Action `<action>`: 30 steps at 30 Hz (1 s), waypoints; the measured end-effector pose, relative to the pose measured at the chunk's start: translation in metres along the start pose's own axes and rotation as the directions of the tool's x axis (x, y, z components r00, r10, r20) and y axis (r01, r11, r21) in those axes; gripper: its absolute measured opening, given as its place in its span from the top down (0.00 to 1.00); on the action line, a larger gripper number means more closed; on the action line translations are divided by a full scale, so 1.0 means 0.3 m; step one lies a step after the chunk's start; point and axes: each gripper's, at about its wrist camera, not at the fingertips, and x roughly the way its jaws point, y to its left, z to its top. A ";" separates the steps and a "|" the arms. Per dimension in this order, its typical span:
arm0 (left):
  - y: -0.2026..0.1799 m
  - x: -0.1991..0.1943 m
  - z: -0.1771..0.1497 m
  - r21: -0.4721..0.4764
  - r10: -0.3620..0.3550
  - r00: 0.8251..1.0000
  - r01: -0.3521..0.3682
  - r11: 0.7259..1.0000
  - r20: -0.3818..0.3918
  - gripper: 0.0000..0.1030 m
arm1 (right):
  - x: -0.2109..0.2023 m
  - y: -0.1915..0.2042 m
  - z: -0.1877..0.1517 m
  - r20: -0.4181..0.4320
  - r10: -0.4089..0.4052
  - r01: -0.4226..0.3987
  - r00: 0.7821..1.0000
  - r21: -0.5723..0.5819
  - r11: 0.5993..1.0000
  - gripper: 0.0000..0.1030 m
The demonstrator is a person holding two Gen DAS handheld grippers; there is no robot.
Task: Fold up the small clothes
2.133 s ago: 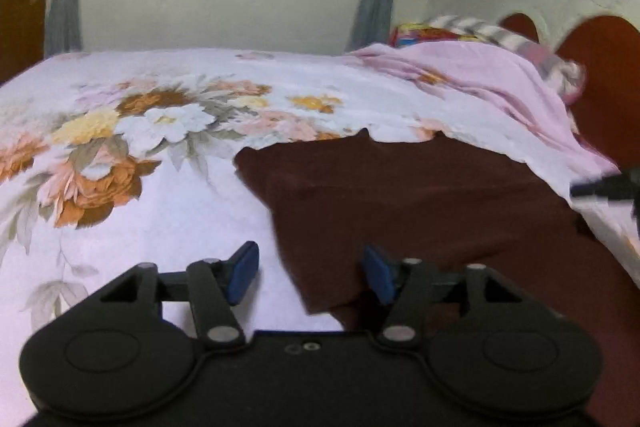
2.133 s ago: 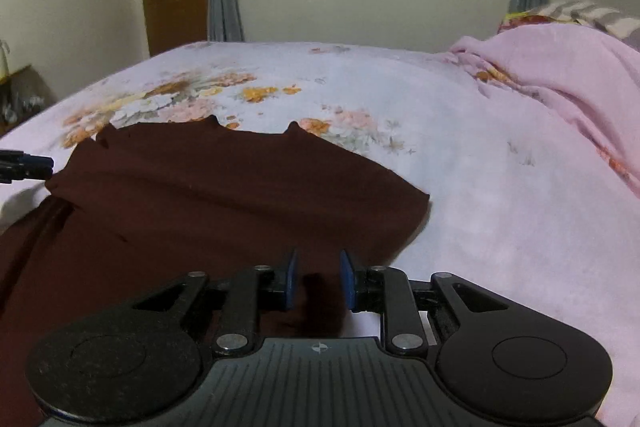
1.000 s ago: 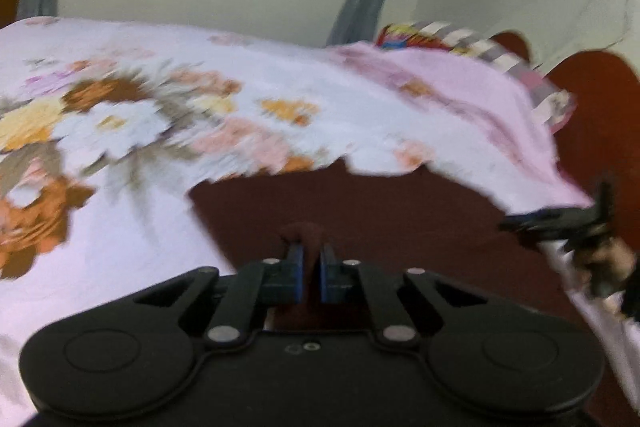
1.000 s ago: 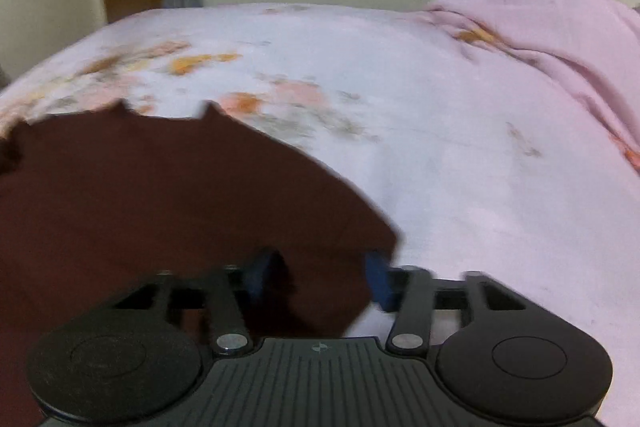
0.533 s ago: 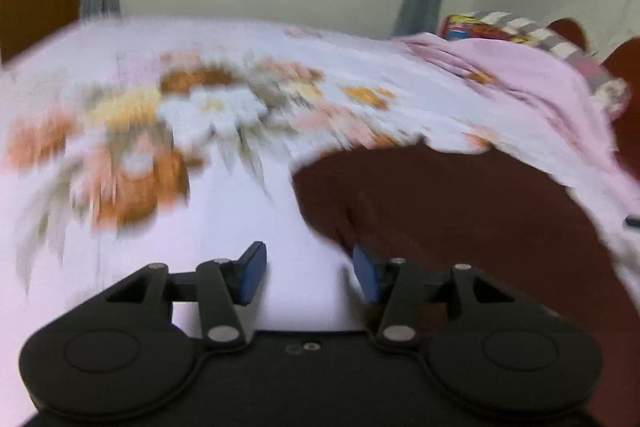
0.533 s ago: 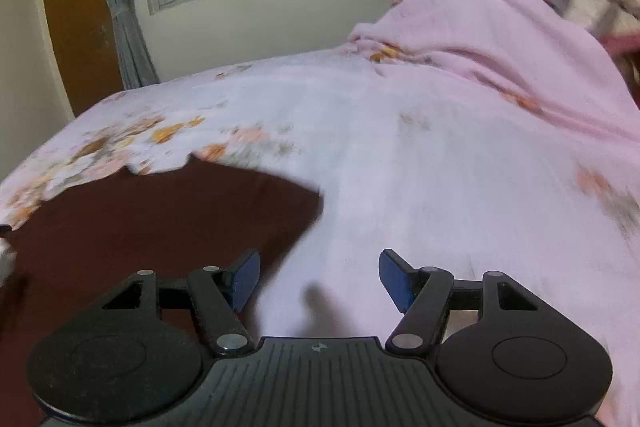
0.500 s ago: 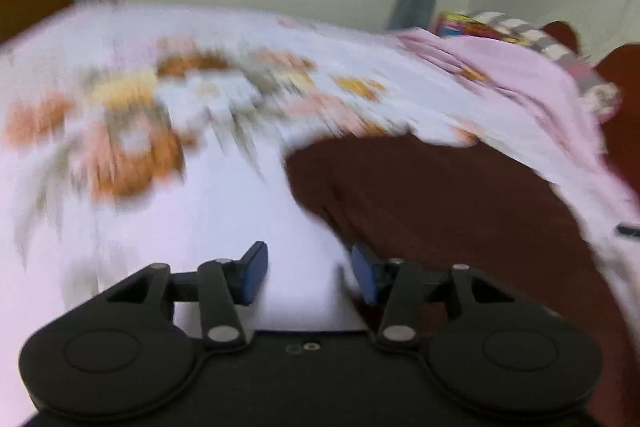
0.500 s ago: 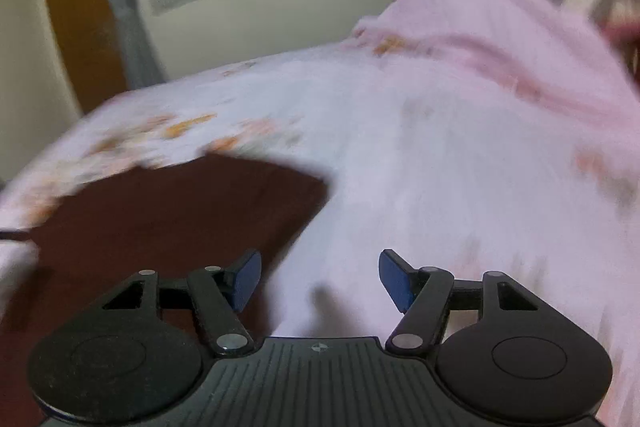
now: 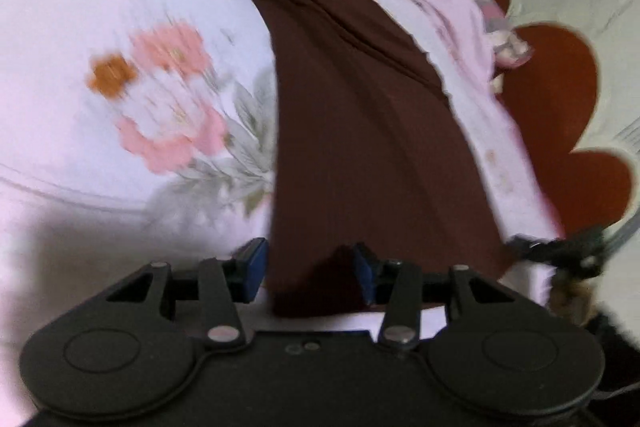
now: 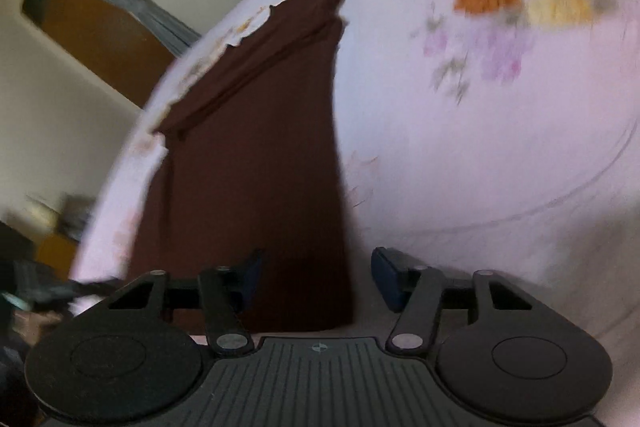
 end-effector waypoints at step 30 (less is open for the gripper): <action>0.176 0.300 0.870 -0.292 -0.122 0.879 0.280 0.914 0.461 0.91 | 0.561 0.008 1.053 0.243 0.280 -0.346 0.929 0.295 0.891 0.96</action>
